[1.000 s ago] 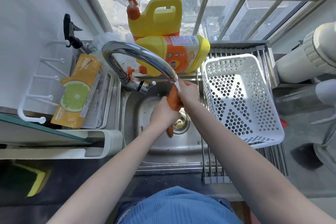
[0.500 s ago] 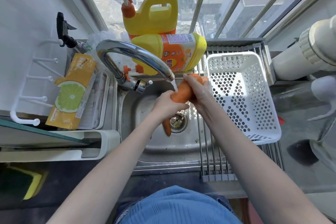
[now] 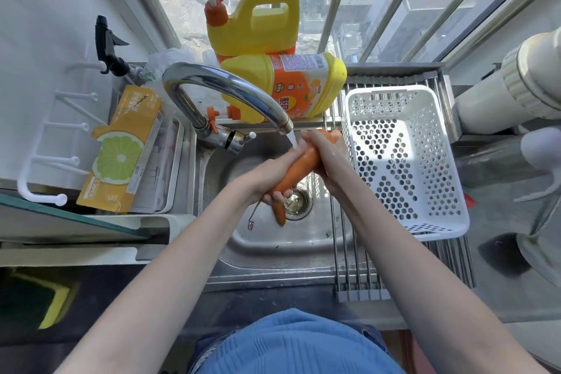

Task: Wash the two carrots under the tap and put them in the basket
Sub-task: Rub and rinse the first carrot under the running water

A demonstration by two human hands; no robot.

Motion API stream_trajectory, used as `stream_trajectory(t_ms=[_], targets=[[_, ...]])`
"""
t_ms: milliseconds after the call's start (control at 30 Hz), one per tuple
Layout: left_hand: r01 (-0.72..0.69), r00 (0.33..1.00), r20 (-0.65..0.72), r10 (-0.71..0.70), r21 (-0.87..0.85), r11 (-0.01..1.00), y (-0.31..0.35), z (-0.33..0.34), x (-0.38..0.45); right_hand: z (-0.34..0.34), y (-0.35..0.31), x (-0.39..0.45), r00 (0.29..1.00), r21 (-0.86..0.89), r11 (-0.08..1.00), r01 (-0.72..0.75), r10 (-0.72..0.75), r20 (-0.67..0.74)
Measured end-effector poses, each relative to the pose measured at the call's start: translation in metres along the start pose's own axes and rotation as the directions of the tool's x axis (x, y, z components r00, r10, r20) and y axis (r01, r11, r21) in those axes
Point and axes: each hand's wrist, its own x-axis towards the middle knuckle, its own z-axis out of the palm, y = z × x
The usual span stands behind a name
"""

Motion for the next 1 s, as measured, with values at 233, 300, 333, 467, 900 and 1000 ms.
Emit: stream_trajectory(t_ms=[233, 300, 333, 467, 900, 1000], targets=[[0.222, 0.927, 0.361, -0.102, -0.311, 0.924, -0.01, -0.014, -0.001, 0.004, -0.001, 0.001, 0.984, 0.142, 0.99, -0.026, 0.0, 0.18], [0.226, 0.935, 0.335, -0.118, -0.305, 0.925, -0.013, -0.016, 0.0, 0.007, 0.0, 0.002, 0.97, 0.261, 0.959, -0.108, 0.044, 0.24], [0.219, 0.948, 0.287, -0.135, -0.285, 0.933, -0.014, -0.017, 0.0, 0.009, 0.002, 0.002, 0.971, 0.283, 0.95, -0.136, 0.071, 0.228], [0.018, 0.998, -0.052, -0.035, -0.292, 0.956, -0.015, -0.01, 0.003, 0.024, 0.014, 0.002, 0.994, 0.031, 0.995, -0.09, 0.092, -0.058], [0.114, 0.955, 0.291, 0.059, -0.541, 0.833, -0.03, -0.014, -0.006, 0.031, -0.008, 0.004, 0.936, 0.183, 0.949, -0.256, 0.196, 0.292], [0.095, 0.973, 0.223, 0.055, -0.61, 0.787, -0.034, -0.009, -0.004, 0.045, -0.011, 0.01, 0.967, 0.153, 0.957, -0.246, 0.231, 0.11]])
